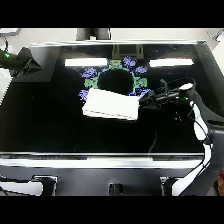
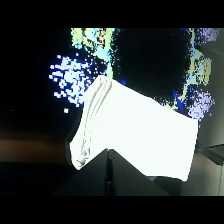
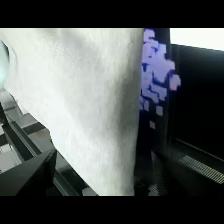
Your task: Fold the clothes and pants, and hang the long-sleeved shirts on hangers.
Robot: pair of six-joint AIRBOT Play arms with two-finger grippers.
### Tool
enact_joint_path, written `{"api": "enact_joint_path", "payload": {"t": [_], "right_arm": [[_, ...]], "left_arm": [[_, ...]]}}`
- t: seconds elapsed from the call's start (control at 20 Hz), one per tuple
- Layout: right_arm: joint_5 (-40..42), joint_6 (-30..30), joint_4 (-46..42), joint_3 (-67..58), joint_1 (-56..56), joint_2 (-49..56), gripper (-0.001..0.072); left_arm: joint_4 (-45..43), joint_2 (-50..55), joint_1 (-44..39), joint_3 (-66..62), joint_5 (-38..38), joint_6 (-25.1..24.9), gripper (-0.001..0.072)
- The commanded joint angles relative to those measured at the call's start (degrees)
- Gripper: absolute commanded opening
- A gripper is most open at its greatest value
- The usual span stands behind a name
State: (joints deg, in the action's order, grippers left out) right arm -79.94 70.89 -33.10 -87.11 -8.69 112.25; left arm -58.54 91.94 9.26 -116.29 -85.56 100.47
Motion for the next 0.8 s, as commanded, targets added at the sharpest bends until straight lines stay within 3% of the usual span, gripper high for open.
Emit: {"api": "enact_joint_path", "payload": {"t": [0.0,0.35,0.4,0.55,0.75], "right_arm": [[0.74,-0.63,-0.76,0.07,2.84,1.60,0.0684],[5.42,-0.39,-2.62,0.07,9.29,2.29,0.0647],[6.67,0.07,-2.97,0.07,10.12,2.27,0.0599],[6.95,-0.39,-1.53,0.07,11.15,2.14,0.0040],[10.97,-0.92,1.62,-0.31,10.27,-1.70,0.0026]], "left_arm": [[-0.02,0.00,0.04,0.02,0.04,-0.02,0.0016],[-0.02,0.00,0.04,0.02,0.04,-0.02,0.0017],[-0.02,0.00,0.07,0.02,0.04,-0.02,0.0016],[0.00,0.00,0.07,0.02,0.04,-0.15,0.0016],[0.00,-0.02,0.07,0.02,0.02,-0.20,0.0017]]}}
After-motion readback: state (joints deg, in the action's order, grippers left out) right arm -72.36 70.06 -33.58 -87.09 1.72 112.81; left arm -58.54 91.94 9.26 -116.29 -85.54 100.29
